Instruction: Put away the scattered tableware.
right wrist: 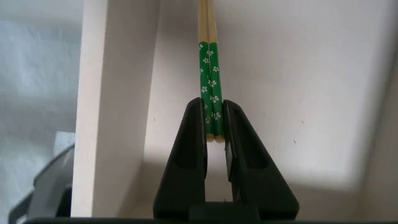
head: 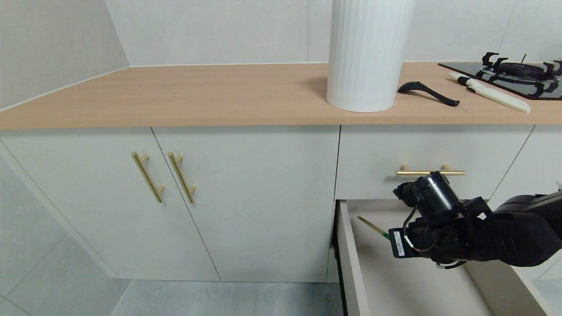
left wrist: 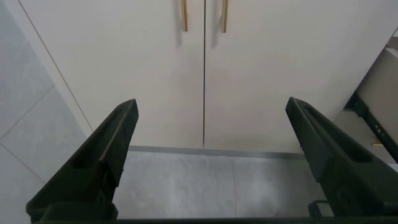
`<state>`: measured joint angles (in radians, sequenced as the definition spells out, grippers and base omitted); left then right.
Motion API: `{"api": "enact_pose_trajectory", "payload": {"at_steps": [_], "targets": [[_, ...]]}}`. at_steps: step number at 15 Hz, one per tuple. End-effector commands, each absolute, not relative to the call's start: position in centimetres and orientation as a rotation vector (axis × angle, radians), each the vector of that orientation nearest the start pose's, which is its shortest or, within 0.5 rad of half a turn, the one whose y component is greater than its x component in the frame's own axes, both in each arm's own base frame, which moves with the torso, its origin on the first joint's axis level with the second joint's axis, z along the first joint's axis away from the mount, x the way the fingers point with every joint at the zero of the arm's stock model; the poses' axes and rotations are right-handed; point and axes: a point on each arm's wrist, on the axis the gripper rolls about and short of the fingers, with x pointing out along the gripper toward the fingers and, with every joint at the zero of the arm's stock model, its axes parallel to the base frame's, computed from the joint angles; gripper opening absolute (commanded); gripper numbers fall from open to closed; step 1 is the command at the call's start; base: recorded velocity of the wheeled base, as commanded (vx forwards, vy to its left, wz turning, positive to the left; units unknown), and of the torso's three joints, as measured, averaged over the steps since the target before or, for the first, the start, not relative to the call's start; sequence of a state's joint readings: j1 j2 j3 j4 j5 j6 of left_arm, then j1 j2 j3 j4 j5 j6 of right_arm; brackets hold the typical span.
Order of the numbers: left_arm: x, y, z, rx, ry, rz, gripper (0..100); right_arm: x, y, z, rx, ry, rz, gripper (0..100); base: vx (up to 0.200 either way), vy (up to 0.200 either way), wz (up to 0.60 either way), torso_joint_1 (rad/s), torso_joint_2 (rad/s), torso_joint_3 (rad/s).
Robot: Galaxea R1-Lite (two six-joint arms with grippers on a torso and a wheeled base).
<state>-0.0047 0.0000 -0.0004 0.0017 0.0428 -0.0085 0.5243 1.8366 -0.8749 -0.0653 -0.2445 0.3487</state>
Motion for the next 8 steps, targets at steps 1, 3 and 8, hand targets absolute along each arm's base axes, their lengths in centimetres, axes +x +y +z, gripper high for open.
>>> {"api": "enact_pose_trajectory", "payload": {"at_steps": [1, 3, 8], "targets": [[-2.3, 0.1, 7.5, -0.009, 0.001, 0.038, 100, 27.5, 14.9, 9.5, -0.01, 0.887, 0.091, 0, 0.0, 0.0, 0.0, 0.0, 0.0, 0.0], [-2.3, 0.1, 7.5, -0.009, 0.001, 0.038, 100, 27.9, 14.9, 8.6, -0.018, 0.911, 0.082, 0, 0.0, 0.0, 0.0, 0.0, 0.0, 0.0], [-2.3, 0.1, 7.5, -0.009, 0.001, 0.038, 100, 28.4, 15.1, 5.3, -0.07, 1.005, 0.062, 0, 0.0, 0.0, 0.0, 0.0, 0.0, 0.0]]}}
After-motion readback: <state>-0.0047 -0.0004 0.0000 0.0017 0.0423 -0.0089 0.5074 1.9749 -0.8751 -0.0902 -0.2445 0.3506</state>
